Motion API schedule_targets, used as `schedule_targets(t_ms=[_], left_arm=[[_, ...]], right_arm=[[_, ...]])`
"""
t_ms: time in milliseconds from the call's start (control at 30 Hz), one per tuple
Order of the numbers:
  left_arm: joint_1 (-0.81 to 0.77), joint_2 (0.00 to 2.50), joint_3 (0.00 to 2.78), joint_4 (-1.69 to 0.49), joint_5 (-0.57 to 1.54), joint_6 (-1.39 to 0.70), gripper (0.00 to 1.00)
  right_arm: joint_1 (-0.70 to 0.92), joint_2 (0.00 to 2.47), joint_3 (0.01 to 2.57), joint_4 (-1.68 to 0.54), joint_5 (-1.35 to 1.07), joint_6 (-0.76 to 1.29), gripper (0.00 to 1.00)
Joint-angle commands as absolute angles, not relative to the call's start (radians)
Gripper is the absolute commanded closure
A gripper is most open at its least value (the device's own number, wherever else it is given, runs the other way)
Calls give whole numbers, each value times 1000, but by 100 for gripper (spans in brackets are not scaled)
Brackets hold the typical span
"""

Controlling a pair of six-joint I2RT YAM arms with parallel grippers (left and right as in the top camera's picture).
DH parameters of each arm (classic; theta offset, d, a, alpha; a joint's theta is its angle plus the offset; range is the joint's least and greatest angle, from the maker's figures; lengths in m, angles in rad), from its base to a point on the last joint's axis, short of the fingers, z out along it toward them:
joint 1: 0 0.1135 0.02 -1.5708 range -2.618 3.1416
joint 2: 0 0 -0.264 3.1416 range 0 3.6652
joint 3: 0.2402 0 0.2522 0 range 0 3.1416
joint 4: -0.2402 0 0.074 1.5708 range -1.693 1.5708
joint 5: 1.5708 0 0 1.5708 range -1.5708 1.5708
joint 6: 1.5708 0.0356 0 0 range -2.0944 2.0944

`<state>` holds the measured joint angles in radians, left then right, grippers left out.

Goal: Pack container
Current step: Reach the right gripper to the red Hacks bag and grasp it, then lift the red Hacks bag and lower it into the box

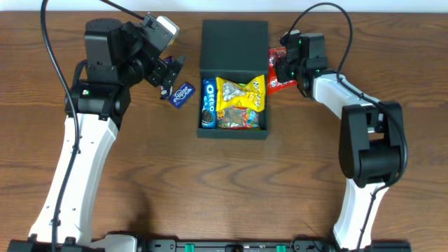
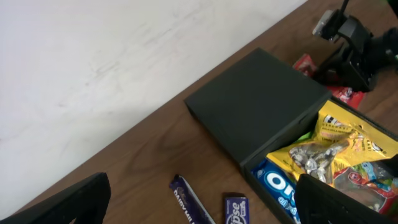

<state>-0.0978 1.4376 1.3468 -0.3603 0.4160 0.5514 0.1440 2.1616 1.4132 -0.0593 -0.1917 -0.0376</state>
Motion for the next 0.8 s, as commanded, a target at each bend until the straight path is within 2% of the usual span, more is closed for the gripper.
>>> schedule_targets(t_ms=[0,267,533,767], left_arm=[[-91,1435,1353,-361,427,562,5],[-91,1435,1353,-351,427,562,5],[-91,1435,1353,-339,427,562,5],[-91,1435,1353,-327,427,562,5]], right_arm=[[149,2202,1388,-119,-183,-38,99],[139,2158,1388,-135,-171,-38,99],[123,1979,1388,-131,-22,-51,99],[139,1839,1388,-131,-20,-76,99]])
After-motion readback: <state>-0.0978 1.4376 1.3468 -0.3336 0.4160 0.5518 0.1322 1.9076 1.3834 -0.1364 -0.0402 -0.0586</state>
